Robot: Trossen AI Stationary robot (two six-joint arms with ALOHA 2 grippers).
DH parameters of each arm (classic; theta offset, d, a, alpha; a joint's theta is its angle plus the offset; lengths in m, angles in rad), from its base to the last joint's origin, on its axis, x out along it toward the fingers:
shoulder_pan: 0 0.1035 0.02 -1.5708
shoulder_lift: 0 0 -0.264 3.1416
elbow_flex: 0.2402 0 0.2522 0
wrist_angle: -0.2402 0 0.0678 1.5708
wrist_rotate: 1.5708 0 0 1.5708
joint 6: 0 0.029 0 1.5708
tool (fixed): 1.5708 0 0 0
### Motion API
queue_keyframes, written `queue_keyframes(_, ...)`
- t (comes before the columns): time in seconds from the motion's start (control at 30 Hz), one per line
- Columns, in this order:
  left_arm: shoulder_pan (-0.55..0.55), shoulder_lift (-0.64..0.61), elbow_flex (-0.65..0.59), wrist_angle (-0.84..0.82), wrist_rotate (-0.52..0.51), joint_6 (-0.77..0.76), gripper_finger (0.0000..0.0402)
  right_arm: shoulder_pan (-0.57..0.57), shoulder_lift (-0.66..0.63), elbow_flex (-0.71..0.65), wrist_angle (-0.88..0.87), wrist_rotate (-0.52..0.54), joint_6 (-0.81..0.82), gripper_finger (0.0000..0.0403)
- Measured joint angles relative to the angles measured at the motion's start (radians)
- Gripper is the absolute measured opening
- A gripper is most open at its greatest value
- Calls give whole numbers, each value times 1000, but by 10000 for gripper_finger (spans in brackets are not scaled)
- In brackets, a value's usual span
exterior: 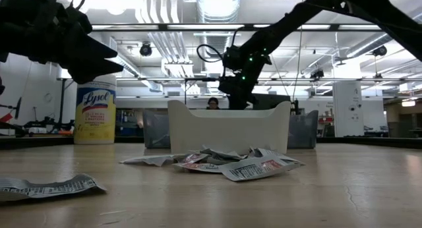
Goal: Pick & Place First Aid Supplies
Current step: Put the green bandage into the top black bin, then put the ointment pack into the white bin
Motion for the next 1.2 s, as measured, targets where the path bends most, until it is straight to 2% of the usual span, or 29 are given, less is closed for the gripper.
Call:
queue_keyframes(0.37, 0, 0, -1, -1, -1, 3, 216, 0, 35, 49, -79, 7, -52, 13)
queue_keyframes(0.77, 0, 0, -14, -9, 0, -20, 216, 0, 14, 48, -89, 11, -75, 84)
queue_keyframes(0.97, 0, 0, -14, -7, 0, -20, 216, 0, -58, 110, -224, 1, -65, 100)
queue_keyframes(1.07, 0, 0, -14, -7, 0, -19, 216, 1, -99, 143, -318, -46, -57, 103)
queue_keyframes(1.2, -1, 0, -14, -8, 14, -2, 216, 10, -170, 139, -345, -161, -67, 98)
